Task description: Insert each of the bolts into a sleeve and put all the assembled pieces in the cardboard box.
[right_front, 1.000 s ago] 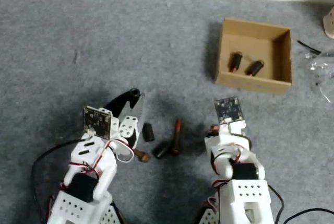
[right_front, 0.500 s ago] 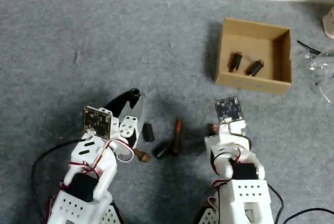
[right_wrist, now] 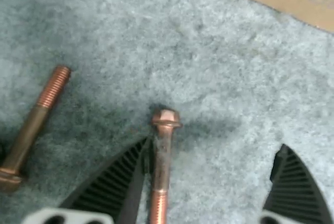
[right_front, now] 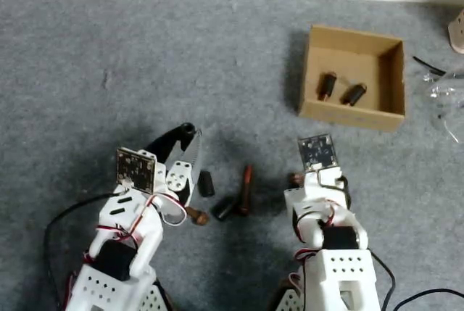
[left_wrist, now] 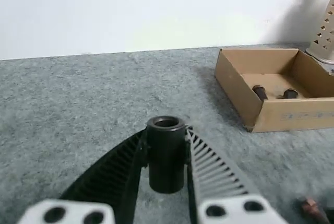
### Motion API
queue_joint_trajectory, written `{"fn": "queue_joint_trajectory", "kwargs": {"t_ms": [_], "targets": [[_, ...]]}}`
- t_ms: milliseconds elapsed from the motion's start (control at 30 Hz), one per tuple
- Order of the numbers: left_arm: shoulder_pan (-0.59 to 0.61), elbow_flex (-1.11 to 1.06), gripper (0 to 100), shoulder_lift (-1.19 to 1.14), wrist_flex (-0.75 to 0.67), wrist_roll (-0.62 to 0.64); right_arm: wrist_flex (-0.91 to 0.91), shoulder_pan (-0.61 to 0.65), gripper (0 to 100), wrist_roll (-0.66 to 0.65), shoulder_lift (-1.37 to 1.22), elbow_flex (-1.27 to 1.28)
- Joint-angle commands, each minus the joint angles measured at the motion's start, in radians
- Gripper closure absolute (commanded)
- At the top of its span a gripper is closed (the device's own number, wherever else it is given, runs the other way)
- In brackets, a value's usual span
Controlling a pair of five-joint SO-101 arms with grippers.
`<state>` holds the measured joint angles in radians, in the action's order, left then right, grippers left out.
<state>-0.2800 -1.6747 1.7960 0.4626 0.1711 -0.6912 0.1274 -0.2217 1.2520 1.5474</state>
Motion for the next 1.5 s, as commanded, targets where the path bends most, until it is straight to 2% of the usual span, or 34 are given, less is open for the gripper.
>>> {"fn": "queue_joint_trajectory", "kwargs": {"t_ms": [0,100,267,367,567,733,867,1033,1200,1267,1467], "targets": [[-0.082,0.107,99,-0.002,0.120,-0.006,0.030,-0.016,67.6,-0.009,0.015,-0.010],[-0.125,0.183,99,-0.002,0.213,-0.006,0.030,-0.018,67.6,-0.009,0.015,-0.010],[-0.156,0.259,99,-0.110,0.219,-0.006,0.030,-0.031,67.6,-0.006,0.015,-0.012],[-0.196,0.354,99,-0.321,0.218,-0.006,0.030,-0.074,67.6,-0.003,0.015,-0.018],[-0.292,0.628,99,-0.862,0.216,-0.003,0.030,-0.137,67.6,0.086,0.016,-0.018],[-0.383,0.843,99,-1.293,0.216,-0.003,0.030,-0.168,67.6,0.087,0.016,-0.018],[-0.398,0.995,99,-1.575,0.216,-0.003,0.031,-0.170,67.6,0.089,0.016,-0.018],[-0.394,1.125,99,-1.805,0.222,-0.005,0.058,-0.171,67.6,0.089,0.016,-0.016],[-0.398,1.139,99,-1.839,0.222,-0.006,0.058,-0.186,67.6,0.089,0.016,-0.015],[-0.398,1.142,95,-1.837,0.244,-0.003,0.058,-0.186,67.6,0.089,0.016,-0.015],[-0.400,1.138,68,-1.825,0.310,0.002,0.058,-0.185,67.6,0.089,0.016,-0.013]]}}
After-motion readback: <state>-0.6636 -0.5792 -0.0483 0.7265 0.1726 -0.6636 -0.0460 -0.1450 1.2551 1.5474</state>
